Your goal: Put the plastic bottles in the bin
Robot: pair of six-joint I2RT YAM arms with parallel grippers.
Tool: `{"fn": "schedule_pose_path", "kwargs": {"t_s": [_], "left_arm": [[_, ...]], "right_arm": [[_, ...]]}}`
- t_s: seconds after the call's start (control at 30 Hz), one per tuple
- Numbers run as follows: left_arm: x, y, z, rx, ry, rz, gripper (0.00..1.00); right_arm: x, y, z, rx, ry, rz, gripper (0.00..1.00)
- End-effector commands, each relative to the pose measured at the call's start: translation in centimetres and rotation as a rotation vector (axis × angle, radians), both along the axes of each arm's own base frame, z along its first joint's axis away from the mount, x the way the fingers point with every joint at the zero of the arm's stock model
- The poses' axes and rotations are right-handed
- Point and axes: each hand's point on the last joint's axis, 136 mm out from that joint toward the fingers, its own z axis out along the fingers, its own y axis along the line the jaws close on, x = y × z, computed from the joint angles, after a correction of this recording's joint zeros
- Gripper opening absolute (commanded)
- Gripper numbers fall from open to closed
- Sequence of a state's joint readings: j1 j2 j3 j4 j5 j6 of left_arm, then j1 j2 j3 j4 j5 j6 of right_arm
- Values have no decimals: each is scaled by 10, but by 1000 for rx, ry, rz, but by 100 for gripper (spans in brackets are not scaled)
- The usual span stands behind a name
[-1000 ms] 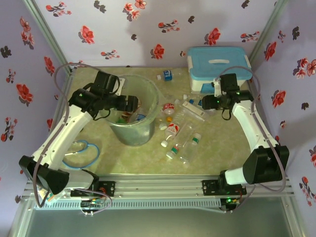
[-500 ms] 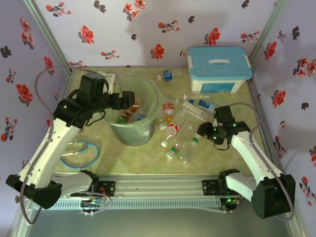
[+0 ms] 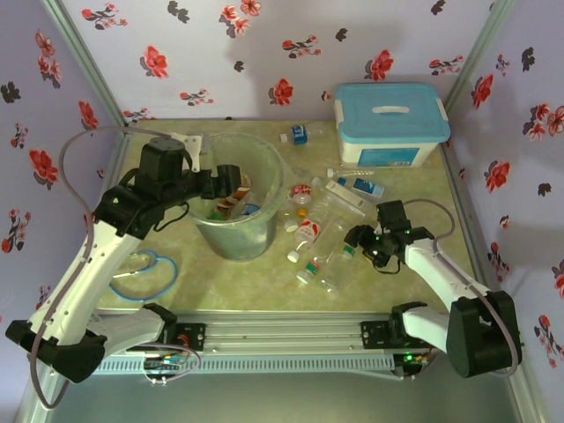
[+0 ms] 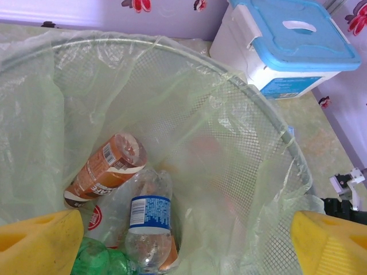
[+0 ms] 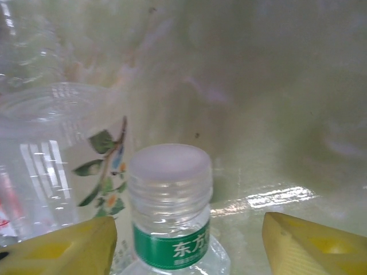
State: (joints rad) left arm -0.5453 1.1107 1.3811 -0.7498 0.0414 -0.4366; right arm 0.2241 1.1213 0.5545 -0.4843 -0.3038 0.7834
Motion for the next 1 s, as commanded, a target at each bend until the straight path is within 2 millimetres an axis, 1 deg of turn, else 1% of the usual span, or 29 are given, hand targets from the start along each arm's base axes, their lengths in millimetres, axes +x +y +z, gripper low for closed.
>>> {"fn": "schedule_pose_path", "kwargs": {"t_s": [0.0, 0.07, 0.17, 0.37, 0.47, 0.57, 0.67, 0.9, 0.97], "left_arm": [[0, 3, 15, -38, -55, 27, 93], [1, 4, 15, -31, -53, 31, 93], [4, 4, 15, -30, -56, 40, 93], [7, 1, 12, -41, -52, 45, 94], [9, 2, 10, -29, -41, 52, 93], [11, 7, 4, 32, -23, 79, 94], [12, 3, 1, 43, -19, 71, 94], [18, -1, 2, 52, -25, 62, 95], [18, -3, 3, 50, -25, 57, 95]], "right_arm": [[3, 5, -2, 24, -13, -12, 71], [0, 6, -5, 12, -10, -2, 72], [-3, 7, -15, 7, -3, -6, 72], [-2, 6, -29, -7, 9, -9, 71], [-1, 3, -35, -25, 13, -18, 67], [0, 2, -36, -29, 10, -23, 63], [0, 0, -34, -46, 8, -23, 60], [-1, -4, -29, -71, 3, -13, 51], [-1, -5, -26, -75, -4, -11, 46]]}}
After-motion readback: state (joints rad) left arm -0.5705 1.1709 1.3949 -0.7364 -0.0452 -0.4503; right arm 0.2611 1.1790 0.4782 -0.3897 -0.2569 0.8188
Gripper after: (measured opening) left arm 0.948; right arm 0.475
